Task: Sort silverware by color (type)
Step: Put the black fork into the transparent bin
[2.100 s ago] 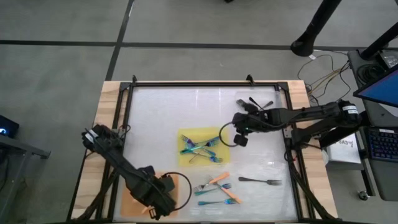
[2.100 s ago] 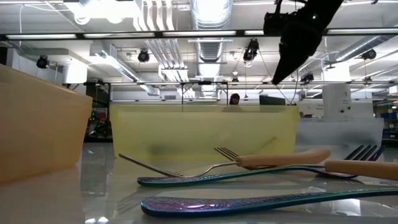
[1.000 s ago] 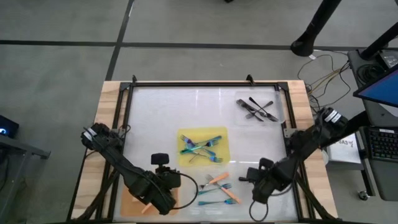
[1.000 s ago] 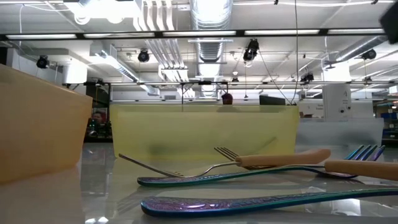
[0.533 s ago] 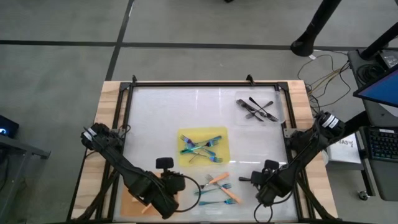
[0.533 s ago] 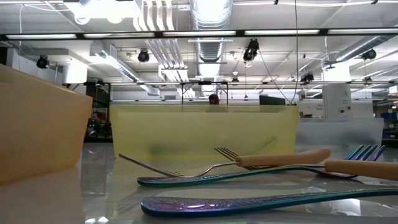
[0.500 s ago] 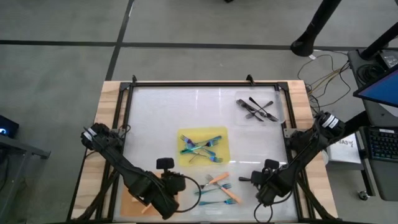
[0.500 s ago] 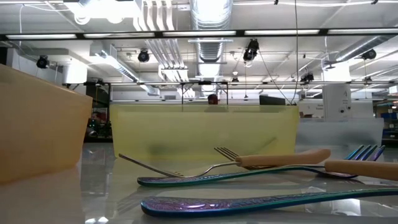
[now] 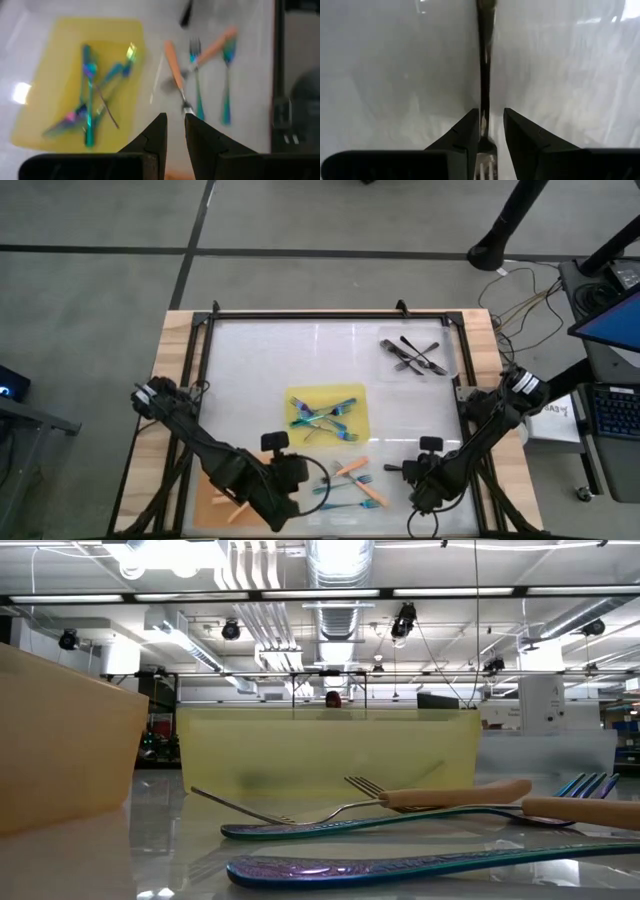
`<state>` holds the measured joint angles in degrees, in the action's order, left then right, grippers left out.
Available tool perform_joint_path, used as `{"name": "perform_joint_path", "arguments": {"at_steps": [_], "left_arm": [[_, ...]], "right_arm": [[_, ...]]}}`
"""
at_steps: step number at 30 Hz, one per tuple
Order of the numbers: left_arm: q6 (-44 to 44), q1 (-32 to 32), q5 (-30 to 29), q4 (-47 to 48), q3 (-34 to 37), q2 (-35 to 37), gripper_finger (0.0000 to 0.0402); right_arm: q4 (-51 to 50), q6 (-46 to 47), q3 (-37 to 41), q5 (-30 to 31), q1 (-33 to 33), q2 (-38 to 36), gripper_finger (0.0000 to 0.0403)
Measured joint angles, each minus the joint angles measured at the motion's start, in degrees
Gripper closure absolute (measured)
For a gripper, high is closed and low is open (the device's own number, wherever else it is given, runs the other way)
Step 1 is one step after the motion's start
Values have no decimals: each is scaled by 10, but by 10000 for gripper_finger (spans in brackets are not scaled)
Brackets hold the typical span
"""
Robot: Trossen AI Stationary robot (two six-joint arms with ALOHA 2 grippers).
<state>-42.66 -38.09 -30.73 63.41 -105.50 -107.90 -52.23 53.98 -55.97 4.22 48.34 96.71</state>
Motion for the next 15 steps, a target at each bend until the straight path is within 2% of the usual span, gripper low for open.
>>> {"name": "perform_joint_path", "arguments": {"at_steps": [3, 7, 10, 13, 15], "left_arm": [[0, 8, -35, -11, -12, 0, 352], [-1, 16, -102, -19, -31, 0, 352], [-28, 18, -200, -23, -41, 0, 352], [-86, 18, -311, -29, -43, -1, 352], [-134, 18, -353, -29, -42, -3, 352]], "right_arm": [[1, -23, 0, 13, 0, 12, 325], [5, -51, 1, 21, 0, 14, 354], [6, -79, 1, 23, 0, 6, 385], [2, -104, 2, 21, -1, -9, 391], [-3, -114, 2, 14, -7, -25, 392]]}}
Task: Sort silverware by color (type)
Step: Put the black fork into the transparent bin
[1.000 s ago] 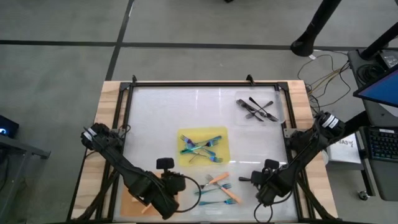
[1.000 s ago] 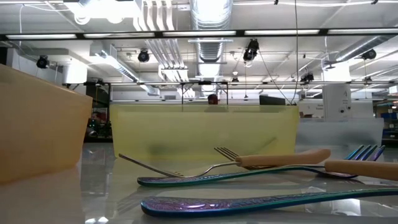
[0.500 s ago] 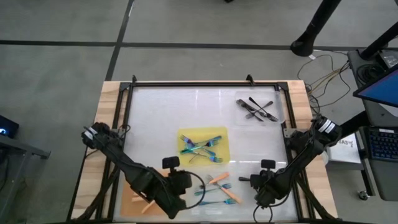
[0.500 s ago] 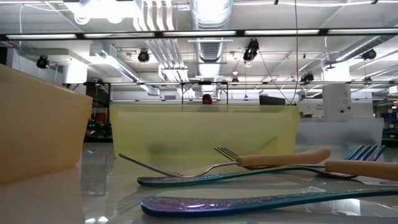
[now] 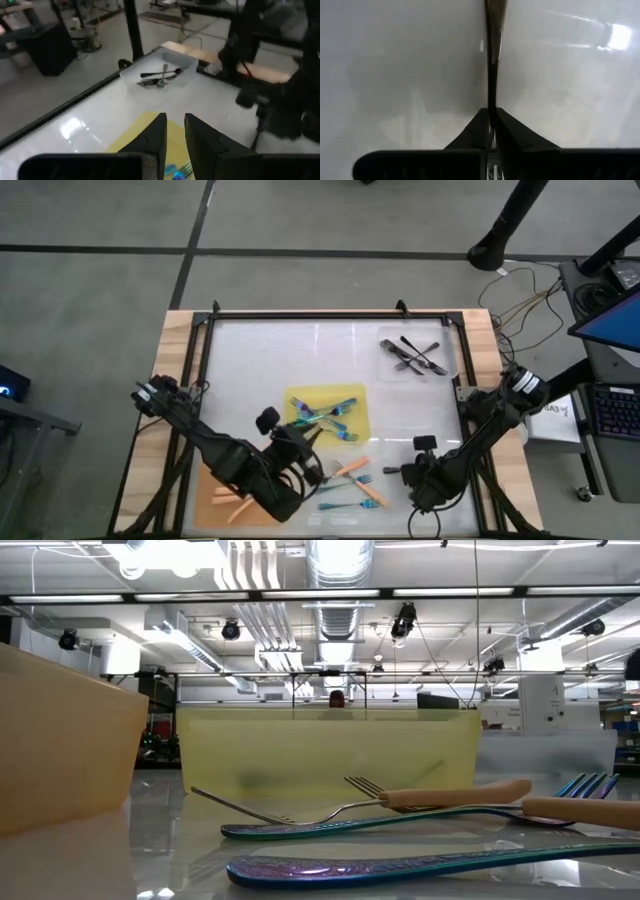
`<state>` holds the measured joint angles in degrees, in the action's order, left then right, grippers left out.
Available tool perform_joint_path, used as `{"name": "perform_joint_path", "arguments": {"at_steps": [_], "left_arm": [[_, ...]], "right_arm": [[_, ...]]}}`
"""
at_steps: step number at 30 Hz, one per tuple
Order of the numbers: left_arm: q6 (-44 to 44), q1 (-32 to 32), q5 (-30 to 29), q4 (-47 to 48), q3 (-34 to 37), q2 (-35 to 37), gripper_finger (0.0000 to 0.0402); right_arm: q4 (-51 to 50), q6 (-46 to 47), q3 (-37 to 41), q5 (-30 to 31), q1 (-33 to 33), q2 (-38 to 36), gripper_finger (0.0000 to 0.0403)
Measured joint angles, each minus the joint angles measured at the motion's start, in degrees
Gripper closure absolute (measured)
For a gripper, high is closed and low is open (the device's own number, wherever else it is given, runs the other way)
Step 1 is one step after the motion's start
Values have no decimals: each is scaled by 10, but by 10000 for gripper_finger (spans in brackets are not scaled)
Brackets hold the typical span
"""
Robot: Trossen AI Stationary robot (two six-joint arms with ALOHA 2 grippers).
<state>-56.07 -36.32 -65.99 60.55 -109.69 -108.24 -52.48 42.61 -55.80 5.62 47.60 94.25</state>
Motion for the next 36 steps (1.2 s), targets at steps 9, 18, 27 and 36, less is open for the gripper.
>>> {"name": "perform_joint_path", "arguments": {"at_steps": [9, 18, 27, 36], "left_arm": [[-61, -3, 57, 6, 13, -1, 352], [-58, -4, 50, 55, 14, -1, 352], [-60, -4, 36, 83, 14, -1, 352], [-59, -1, 35, 137, 14, -1, 352]], "right_arm": [[-91, -62, -18, -5, -109, -100, 393], [-170, -158, -20, 93, -306, -203, 393], [-175, -336, -20, 124, -606, -262, 394], [-117, -470, -20, 88, -843, -224, 394]]}}
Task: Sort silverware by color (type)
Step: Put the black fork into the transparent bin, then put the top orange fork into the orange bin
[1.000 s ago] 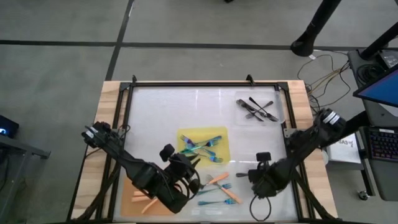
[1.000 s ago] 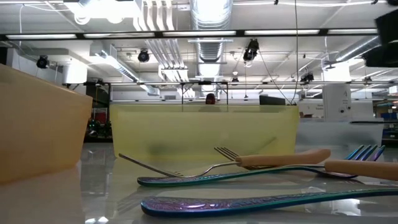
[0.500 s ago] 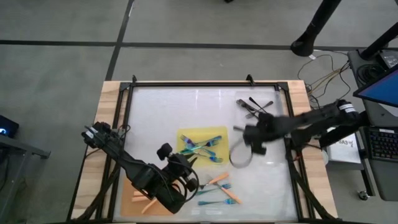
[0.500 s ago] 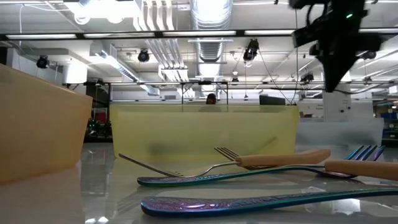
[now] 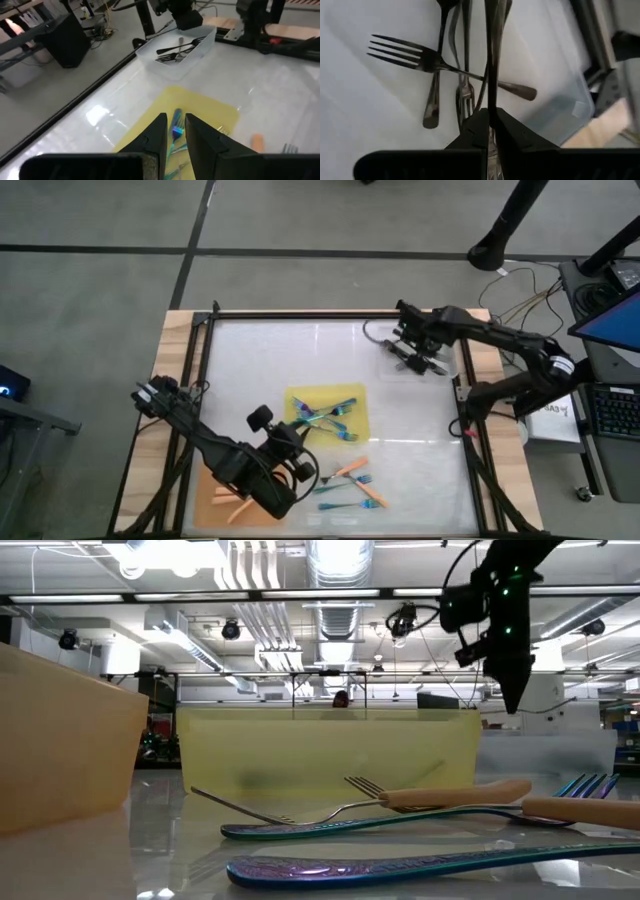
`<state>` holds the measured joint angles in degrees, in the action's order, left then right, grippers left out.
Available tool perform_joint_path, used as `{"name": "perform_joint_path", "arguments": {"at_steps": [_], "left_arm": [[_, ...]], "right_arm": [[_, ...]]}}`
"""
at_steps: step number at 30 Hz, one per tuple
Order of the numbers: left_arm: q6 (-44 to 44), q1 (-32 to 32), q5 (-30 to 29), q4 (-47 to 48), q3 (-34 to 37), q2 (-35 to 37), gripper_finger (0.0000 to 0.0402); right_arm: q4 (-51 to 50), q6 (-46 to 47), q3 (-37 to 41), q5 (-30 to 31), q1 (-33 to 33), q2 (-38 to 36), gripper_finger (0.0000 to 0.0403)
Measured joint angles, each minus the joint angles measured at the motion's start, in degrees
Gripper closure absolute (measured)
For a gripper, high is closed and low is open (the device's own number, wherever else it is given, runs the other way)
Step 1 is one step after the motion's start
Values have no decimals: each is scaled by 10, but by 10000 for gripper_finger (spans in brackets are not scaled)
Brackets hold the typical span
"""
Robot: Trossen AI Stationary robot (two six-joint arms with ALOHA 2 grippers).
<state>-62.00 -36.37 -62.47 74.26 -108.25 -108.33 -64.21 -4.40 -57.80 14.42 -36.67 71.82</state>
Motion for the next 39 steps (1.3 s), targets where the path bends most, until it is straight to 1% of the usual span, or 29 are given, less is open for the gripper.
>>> {"name": "perform_joint_path", "arguments": {"at_steps": [2, 5, 11, 13, 16, 18, 19, 23, 25, 28, 33, 34, 36, 37, 39], "left_arm": [[0, 3, 0, 8, 0, 0, 352], [0, 6, 4, 12, 0, 3, 352], [-2, 6, 46, 36, 0, 4, 351], [-7, 6, 50, 45, 0, 4, 351], [-48, 6, 62, 97, 0, 6, 352], [-96, 5, 84, 151, 0, 7, 351], [-117, 5, 99, 161, 4, 7, 351], [-119, -3, 132, 143, 48, 22, 353], [-155, -10, 138, 153, 77, 35, 358], [-220, -22, 136, 153, 135, 61, 363], [-310, -41, 135, 126, 264, 136, 364], [-313, -41, 136, 105, 294, 156, 364], [-299, -41, 135, 32, 357, 200, 364], [-271, -40, 135, -20, 391, 226, 364], [-170, -39, 145, -175, 458, 276, 364]], "right_arm": [[7, -16, 0, -23, -27, 15, 393], [21, -20, 0, -28, -48, 37, 380], [44, -28, 0, -29, -53, 70, 332], [43, -24, 0, -29, -53, 74, 317], [33, 2, 0, -37, -52, 68, 299], [24, 11, 0, -65, -48, 55, 293], [21, 14, 0, -87, -43, 46, 291], [17, 35, 0, -173, -8, 1, 291], [20, 53, 0, -197, 20, -24, 294], [24, 86, 0, -204, 79, -51, 299], [37, 145, 0, -205, 187, -71, 303], [39, 158, 0, -205, 209, -72, 303], [53, 187, 0, -204, 253, -69, 303], [62, 203, 0, -204, 276, -68, 303], [77, 232, 0, -204, 323, -62, 303]]}}
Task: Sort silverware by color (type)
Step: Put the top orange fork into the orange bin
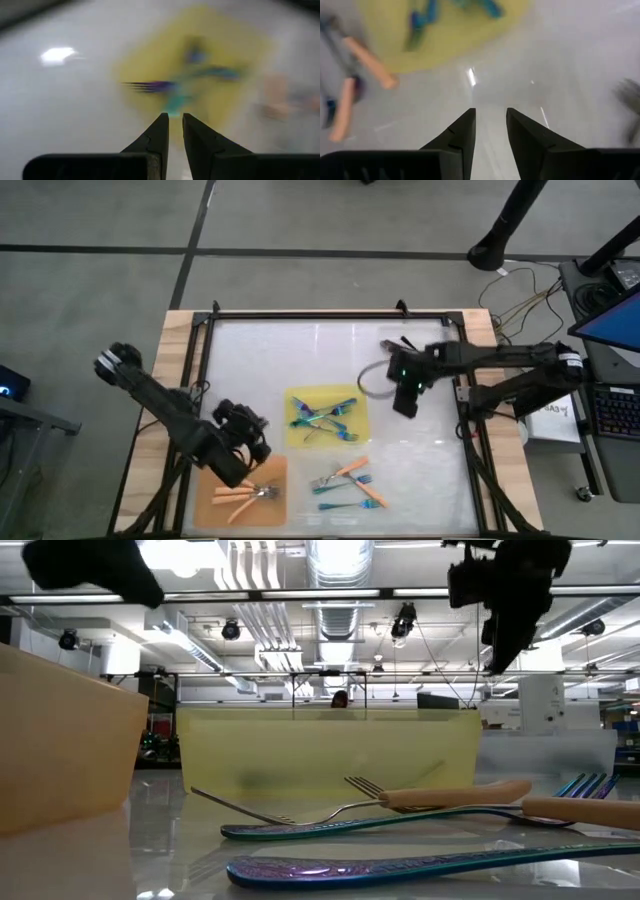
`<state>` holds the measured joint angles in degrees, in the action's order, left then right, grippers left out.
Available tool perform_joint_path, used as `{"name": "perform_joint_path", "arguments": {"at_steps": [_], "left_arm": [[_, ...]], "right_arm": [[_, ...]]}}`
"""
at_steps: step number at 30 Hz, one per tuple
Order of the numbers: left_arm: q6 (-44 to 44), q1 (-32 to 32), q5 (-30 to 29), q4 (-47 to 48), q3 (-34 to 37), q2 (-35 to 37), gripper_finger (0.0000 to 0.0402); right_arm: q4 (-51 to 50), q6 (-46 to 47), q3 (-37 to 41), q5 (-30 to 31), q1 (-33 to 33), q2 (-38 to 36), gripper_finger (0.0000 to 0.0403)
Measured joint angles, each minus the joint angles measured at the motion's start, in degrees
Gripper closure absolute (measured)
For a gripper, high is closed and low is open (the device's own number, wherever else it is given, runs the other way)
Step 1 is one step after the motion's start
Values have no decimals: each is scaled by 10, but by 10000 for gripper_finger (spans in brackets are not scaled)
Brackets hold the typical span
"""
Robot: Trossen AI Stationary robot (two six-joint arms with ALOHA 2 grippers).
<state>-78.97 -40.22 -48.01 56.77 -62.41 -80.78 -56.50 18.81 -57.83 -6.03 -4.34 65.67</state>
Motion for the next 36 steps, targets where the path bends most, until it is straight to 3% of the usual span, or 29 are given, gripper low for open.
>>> {"name": "perform_joint_path", "arguments": {"at_steps": [2, 7, 9, 11, 17, 24, 30, 36], "left_arm": [[154, 3, 42, -216, 71, 44, 364], [535, 7, 228, -811, 228, 79, 364], [601, 6, 250, -972, 267, 69, 364], [616, 8, 236, -1052, 291, 61, 364], [593, 7, 91, -1063, 301, 30, 364], [590, 6, -35, -1060, 238, -26, 364], [590, 1, -36, -1021, 176, -62, 364], [595, -18, -38, -971, 124, -77, 364]], "right_arm": [[23, 33, 0, 0, 50, 8, 303], [73, 101, 0, 1, 167, 33, 303], [96, 118, 0, 7, 208, 45, 303], [120, 125, 0, 17, 245, 61, 303], [172, 106, 0, 30, 314, 114, 303], [251, 83, 0, 66, 320, 184, 303], [326, 39, -1, 77, 312, 238, 303], [335, -9, -46, 77, 310, 297, 303]]}}
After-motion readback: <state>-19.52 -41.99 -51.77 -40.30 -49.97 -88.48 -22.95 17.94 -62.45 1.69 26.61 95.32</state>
